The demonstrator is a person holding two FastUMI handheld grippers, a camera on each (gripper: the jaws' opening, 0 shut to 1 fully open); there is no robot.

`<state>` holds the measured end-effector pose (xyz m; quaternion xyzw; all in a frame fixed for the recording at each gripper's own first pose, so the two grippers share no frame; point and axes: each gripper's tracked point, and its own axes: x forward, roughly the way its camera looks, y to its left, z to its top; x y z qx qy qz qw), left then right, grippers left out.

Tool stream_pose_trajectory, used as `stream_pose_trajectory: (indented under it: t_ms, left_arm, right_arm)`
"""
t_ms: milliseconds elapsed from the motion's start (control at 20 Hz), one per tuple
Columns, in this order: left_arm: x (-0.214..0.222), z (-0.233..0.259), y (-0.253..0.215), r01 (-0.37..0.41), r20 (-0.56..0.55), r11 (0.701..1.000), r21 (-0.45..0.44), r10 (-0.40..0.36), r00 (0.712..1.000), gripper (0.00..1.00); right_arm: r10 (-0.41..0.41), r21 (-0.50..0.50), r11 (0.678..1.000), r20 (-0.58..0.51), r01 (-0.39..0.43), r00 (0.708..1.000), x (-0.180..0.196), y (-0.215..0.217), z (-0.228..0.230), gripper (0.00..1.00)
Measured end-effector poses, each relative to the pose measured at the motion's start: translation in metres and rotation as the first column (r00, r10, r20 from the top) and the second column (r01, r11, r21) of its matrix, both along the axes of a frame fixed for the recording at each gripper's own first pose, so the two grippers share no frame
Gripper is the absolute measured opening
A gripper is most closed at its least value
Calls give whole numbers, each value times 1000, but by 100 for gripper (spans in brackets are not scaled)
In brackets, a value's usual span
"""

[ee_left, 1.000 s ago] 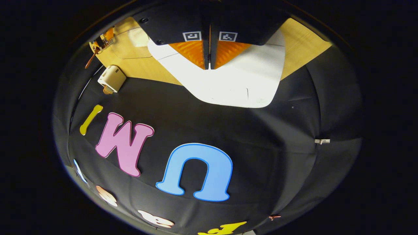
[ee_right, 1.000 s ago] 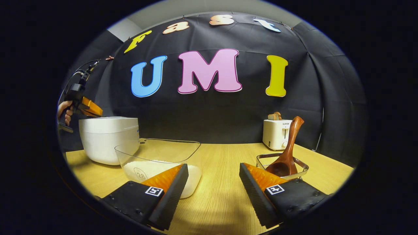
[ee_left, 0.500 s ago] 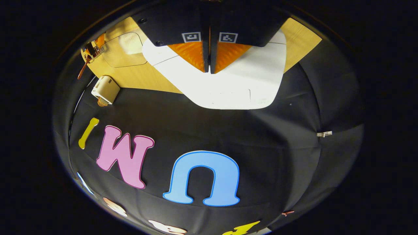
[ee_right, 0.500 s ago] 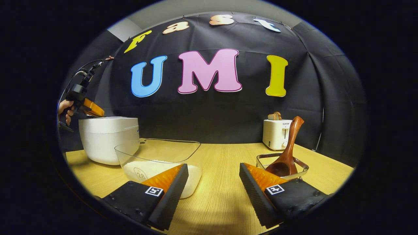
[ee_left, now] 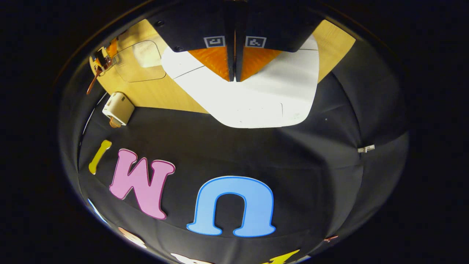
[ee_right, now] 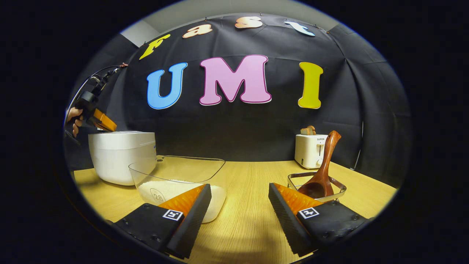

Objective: Close the left gripper, press the button to open the rice cooker; take a wooden spoon from the chopstick holder with the right hand, scoop a spoonful of rice and pour it into the rice cooker, then put the wooden spoon back into the chopstick holder.

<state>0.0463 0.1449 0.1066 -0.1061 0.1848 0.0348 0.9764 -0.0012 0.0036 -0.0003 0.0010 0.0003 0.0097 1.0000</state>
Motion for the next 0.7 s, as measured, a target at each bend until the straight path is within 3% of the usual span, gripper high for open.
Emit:
stream_pose_trajectory:
  t_ms: [100, 400, 550, 700]
  left_arm:
    - [1, 20, 3, -15, 62, 999, -40, 18, 998, 6]
    - [-1, 115, 17, -77, 312, 997, 26, 65, 948, 6]
    - [1, 144, 17, -74, 408, 997, 6, 65, 911, 5]
    - [-18, 160, 14, -92, 517, 995, 35, 61, 854, 5]
  right_arm:
    - [0, 0, 1000, 0, 0, 1000, 0, 0, 0, 98]
    - [0, -1, 1000, 0, 0, 1000, 0, 0, 0, 98]
    - [7, 0, 1000, 2, -7, 1000, 0, 1, 0, 98]
    - [15, -1, 1000, 1, -15, 1000, -1, 1, 0, 98]
